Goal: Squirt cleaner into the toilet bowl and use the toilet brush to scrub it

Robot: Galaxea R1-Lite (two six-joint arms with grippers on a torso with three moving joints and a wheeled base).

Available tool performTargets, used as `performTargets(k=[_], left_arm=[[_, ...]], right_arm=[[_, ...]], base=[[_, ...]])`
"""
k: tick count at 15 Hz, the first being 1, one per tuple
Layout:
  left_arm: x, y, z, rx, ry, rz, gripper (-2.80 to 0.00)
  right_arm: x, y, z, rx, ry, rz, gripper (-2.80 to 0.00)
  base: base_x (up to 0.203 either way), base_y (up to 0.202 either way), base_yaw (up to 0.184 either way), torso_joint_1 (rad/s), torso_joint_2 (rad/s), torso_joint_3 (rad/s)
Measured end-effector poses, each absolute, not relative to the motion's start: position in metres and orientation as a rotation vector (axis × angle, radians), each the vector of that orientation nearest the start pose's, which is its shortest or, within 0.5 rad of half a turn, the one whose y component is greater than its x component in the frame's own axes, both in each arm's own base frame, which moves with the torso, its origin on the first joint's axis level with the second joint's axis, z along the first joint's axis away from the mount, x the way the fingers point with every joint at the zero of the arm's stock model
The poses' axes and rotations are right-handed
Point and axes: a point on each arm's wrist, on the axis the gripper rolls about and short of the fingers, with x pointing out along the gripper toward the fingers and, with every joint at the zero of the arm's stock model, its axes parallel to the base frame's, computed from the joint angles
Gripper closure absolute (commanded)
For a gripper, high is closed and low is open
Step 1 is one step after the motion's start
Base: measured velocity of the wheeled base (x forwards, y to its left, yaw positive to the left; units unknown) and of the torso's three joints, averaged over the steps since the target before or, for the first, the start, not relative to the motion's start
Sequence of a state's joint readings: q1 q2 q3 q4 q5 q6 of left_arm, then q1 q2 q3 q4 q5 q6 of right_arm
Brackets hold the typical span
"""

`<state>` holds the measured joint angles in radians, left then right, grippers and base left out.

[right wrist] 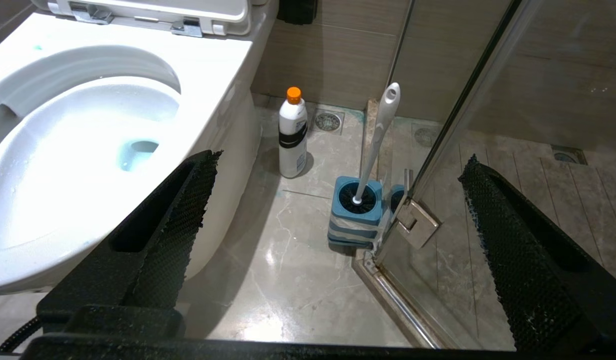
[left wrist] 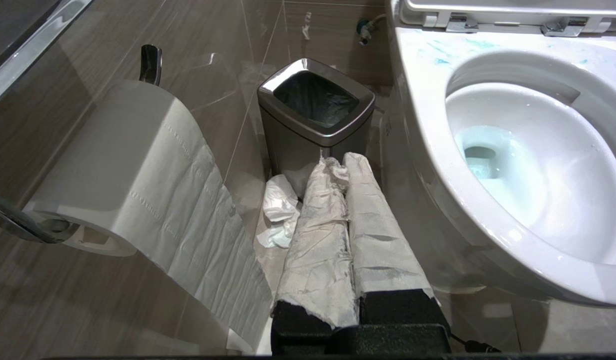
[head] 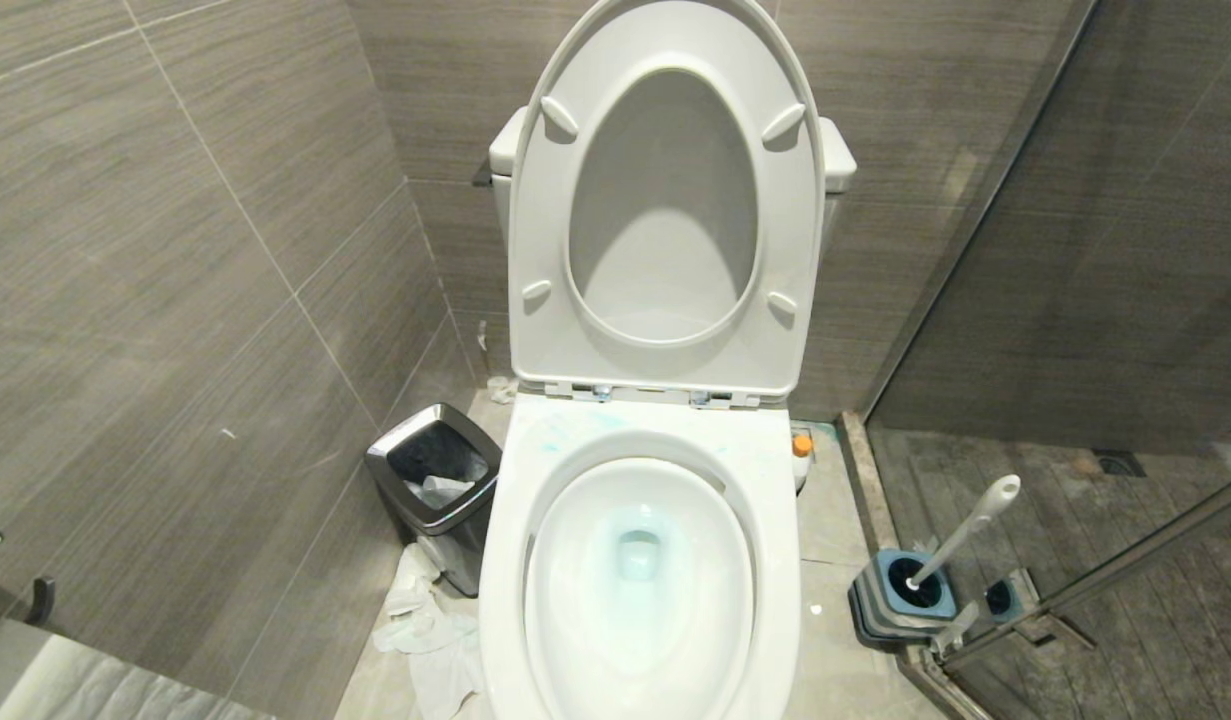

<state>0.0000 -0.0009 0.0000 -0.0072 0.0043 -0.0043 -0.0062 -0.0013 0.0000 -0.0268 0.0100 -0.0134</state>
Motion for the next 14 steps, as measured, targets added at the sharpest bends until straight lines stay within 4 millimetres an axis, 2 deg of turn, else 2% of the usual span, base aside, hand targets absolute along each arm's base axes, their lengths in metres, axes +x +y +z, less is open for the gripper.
performTargets(k=[14], left_arm=[[-0.0229,0.0001,0.0762,-0.004,-0.008,0.004,0.0]], right_arm=[[-0.0229,0.0004,0.0782,-0.014,-0.028,0.004,-2.8]], base=[[0.0,0.0,0.0,0.0,0.0,0.0]])
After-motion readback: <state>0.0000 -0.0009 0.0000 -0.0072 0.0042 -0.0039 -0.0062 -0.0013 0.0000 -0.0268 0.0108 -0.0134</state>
